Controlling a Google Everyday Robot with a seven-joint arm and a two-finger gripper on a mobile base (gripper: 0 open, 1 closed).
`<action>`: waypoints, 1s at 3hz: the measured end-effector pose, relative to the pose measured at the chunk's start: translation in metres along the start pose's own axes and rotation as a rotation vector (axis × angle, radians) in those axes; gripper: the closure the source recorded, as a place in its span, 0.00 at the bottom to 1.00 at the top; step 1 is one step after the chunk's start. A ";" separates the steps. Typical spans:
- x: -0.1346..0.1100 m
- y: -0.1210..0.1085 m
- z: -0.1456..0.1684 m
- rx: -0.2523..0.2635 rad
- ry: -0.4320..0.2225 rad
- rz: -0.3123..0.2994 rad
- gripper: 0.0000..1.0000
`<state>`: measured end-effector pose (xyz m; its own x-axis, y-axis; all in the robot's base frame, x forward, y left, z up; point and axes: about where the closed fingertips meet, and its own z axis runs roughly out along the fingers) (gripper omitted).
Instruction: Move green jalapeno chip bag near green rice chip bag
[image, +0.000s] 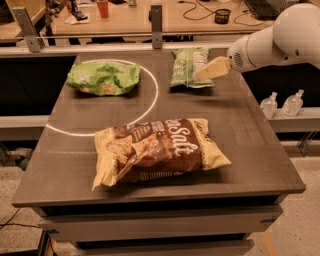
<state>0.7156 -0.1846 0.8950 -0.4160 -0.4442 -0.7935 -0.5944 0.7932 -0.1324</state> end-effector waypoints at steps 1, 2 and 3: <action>-0.006 0.004 0.026 -0.050 0.016 -0.005 0.00; -0.003 0.012 0.049 -0.110 0.065 -0.013 0.00; 0.005 0.017 0.067 -0.145 0.104 -0.014 0.00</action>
Offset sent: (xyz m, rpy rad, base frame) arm 0.0374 0.0448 -0.0436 -0.0148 0.1628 0.1346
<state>0.7497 -0.1451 0.8489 -0.4720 -0.5013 -0.7252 -0.6904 0.7217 -0.0496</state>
